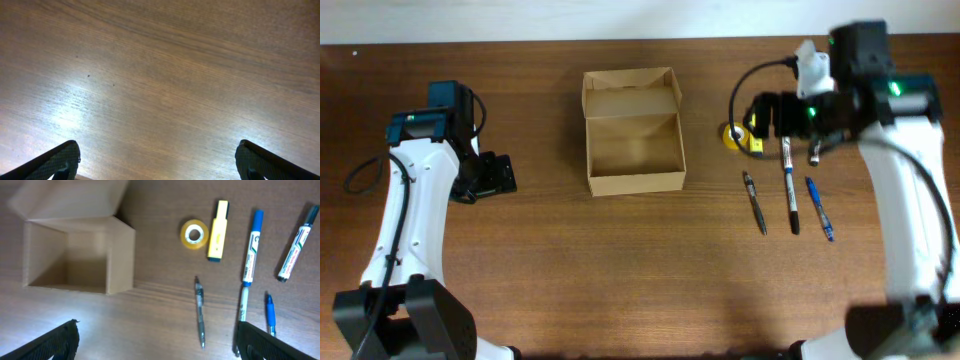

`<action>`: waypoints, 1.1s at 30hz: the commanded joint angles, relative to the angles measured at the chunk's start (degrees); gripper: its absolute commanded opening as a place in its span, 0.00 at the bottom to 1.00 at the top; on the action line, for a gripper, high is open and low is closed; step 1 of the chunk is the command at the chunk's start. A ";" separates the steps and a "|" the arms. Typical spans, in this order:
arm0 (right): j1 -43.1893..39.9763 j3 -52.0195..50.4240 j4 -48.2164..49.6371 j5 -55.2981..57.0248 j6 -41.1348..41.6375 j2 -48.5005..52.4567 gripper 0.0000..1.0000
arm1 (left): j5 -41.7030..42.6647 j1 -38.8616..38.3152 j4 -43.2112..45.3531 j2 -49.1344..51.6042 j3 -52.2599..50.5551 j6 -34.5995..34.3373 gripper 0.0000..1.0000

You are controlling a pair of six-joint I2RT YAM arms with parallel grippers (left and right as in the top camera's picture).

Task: Pack container
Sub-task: 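Lower the right gripper onto the yellow tape roll and grasp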

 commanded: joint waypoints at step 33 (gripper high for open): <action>9.07 14.51 6.95 13.62 -0.59 33.94 0.82 | 0.39 0.22 0.20 -0.42 -0.52 0.90 1.00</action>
